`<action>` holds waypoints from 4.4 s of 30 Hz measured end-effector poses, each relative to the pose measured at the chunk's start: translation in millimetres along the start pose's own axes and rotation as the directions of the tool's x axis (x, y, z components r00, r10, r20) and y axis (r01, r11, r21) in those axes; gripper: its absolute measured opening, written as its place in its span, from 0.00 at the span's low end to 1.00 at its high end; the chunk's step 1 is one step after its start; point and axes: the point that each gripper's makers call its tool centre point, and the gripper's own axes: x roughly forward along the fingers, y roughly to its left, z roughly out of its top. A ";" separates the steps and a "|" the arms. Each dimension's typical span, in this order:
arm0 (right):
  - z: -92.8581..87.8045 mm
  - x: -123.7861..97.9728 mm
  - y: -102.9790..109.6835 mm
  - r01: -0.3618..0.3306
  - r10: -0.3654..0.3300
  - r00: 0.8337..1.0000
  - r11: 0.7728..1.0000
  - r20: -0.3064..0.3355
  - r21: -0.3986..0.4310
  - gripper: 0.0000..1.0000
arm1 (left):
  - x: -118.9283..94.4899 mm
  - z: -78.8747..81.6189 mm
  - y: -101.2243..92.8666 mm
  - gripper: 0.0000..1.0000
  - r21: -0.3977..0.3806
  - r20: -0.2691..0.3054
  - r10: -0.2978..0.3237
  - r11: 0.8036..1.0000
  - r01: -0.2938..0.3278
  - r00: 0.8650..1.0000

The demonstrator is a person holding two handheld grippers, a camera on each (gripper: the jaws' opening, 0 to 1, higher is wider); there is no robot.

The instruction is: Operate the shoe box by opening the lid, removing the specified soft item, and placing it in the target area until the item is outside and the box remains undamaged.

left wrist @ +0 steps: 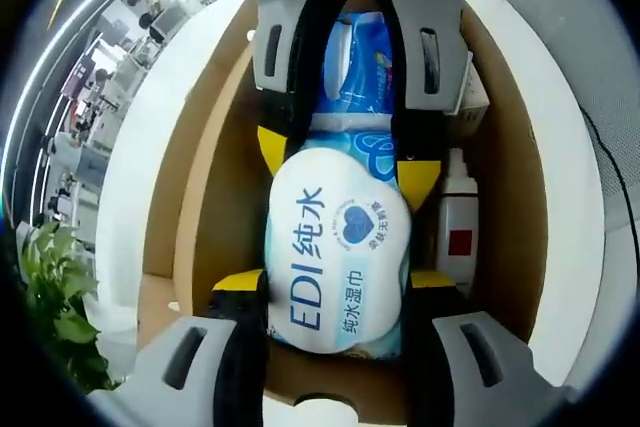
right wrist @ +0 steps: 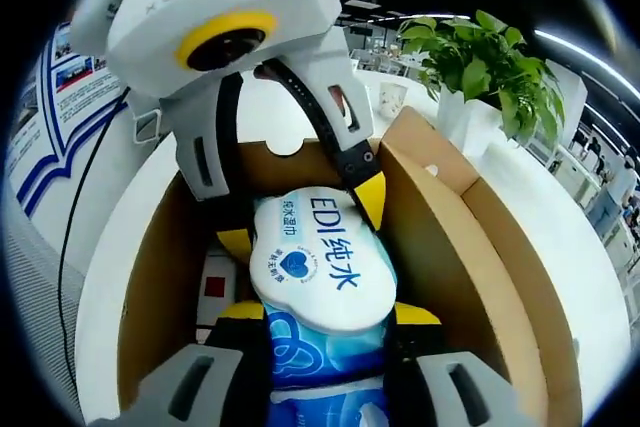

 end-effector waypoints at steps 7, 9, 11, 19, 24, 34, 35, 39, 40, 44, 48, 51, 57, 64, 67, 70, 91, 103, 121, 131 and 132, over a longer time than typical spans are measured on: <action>3.8 -5.0 2.8 -0.002 0.002 1.000 1.000 0.018 -0.005 0.37 | -4.4 1.7 -1.3 0.51 -0.002 -0.010 -0.007 1.000 0.007 1.000; 6.1 -6.8 2.7 0.000 0.000 1.000 1.000 0.027 -0.006 0.37 | -7.5 2.6 -0.7 0.52 0.000 -0.009 -0.006 1.000 0.006 1.000; 8.0 -8.5 2.1 0.002 -0.001 0.999 1.000 0.034 -0.010 0.36 | -9.1 3.6 -0.1 0.52 -0.001 -0.009 -0.003 1.000 0.003 1.000; 16.3 -17.0 4.3 0.017 -0.016 0.998 1.000 0.059 -0.019 0.36 | -18.9 8.0 0.5 0.52 0.013 -0.017 0.009 1.000 -0.009 1.000; 22.2 -23.1 6.9 0.023 -0.022 0.998 0.999 0.067 -0.026 0.36 | -26.3 10.5 0.4 0.51 0.025 -0.022 0.017 1.000 -0.016 1.000; 35.5 -40.0 4.3 0.054 -0.051 0.994 0.998 0.098 -0.030 0.36 | -43.8 20.7 7.6 0.51 0.054 -0.025 0.037 0.998 -0.036 0.999; 37.4 -42.3 4.7 0.054 -0.050 0.994 0.998 0.100 -0.033 0.36 | -45.5 21.4 7.7 0.51 0.054 -0.025 0.038 0.998 -0.036 0.999; 43.3 -51.6 4.1 0.062 -0.058 0.992 0.997 0.110 -0.036 0.36 | -54.6 27.3 9.2 0.51 0.062 -0.023 0.045 0.997 -0.043 0.999; 44.0 -52.9 4.4 0.062 -0.058 0.992 0.997 0.111 -0.035 0.36 | -56.7 28.7 9.6 0.51 0.065 -0.024 0.045 0.997 -0.044 0.999; 48.3 -66.1 4.4 0.056 -0.051 0.991 0.998 0.122 -0.032 0.36 | -67.4 37.7 10.1 0.51 0.062 -0.011 0.038 0.997 -0.037 0.999; 51.4 -78.8 5.0 0.064 -0.060 0.989 0.998 0.133 -0.023 0.36 | -75.8 49.0 9.8 0.51 0.082 -0.010 0.040 0.996 -0.039 0.999; 52.7 -86.6 4.6 0.078 -0.075 0.987 0.997 0.139 -0.017 0.36 | -79.8 55.9 10.5 0.50 0.097 -0.006 0.043 0.994 -0.042 0.999; 56.1 -102.5 2.2 0.094 -0.092 0.984 0.995 0.154 -0.010 0.36 | -88.4 68.1 13.2 0.50 0.112 -0.016 0.045 0.993 -0.043 0.999; 56.6 -121.2 1.7 0.101 -0.099 0.980 0.995 0.175 -0.002 0.36 | -96.7 84.2 14.9 0.50 0.124 -0.013 0.041 0.991 -0.039 0.999; 54.7 -129.6 2.6 0.100 -0.098 0.981 0.995 0.170 -0.007 0.35 | -97.6 92.2 13.7 0.50 0.125 -0.007 0.036 0.992 -0.035 0.999; 52.0 -139.7 2.2 0.106 -0.103 0.979 0.994 0.173 -0.006 0.35 | -98.7 101.8 14.3 0.50 0.128 -0.001 0.040 0.991 -0.039 0.999; 19.0 -201.9 -16.3 0.135 -0.136 0.974 0.991 0.178 0.020 0.35 | -95.2 176.1 13.8 0.50 0.172 0.019 0.017 0.985 -0.020 1.000; 4.2 -229.0 -18.2 0.159 -0.163 0.971 0.987 0.173 0.040 0.35 | -90.1 207.1 11.7 0.50 0.199 0.026 -0.001 0.980 -0.004 1.000; -28.1 -256.3 -24.2 0.179 -0.188 0.971 0.981 0.149 0.070 0.35 | -70.8 246.3 5.1 0.50 0.223 0.040 -0.039 0.974 0.029 0.998; -51.1 -273.9 -32.7 0.194 -0.204 0.970 0.977 0.133 0.083 0.35 | -57.6 272.5 2.6 0.50 0.234 0.054 -0.052 0.971 0.038 0.997; -52.9 -275.0 -34.3 0.195 -0.204 0.970 0.977 0.132 0.083 0.35 | -56.6 274.2 2.5 0.50 0.235 0.055 -0.054 0.971 0.039 0.997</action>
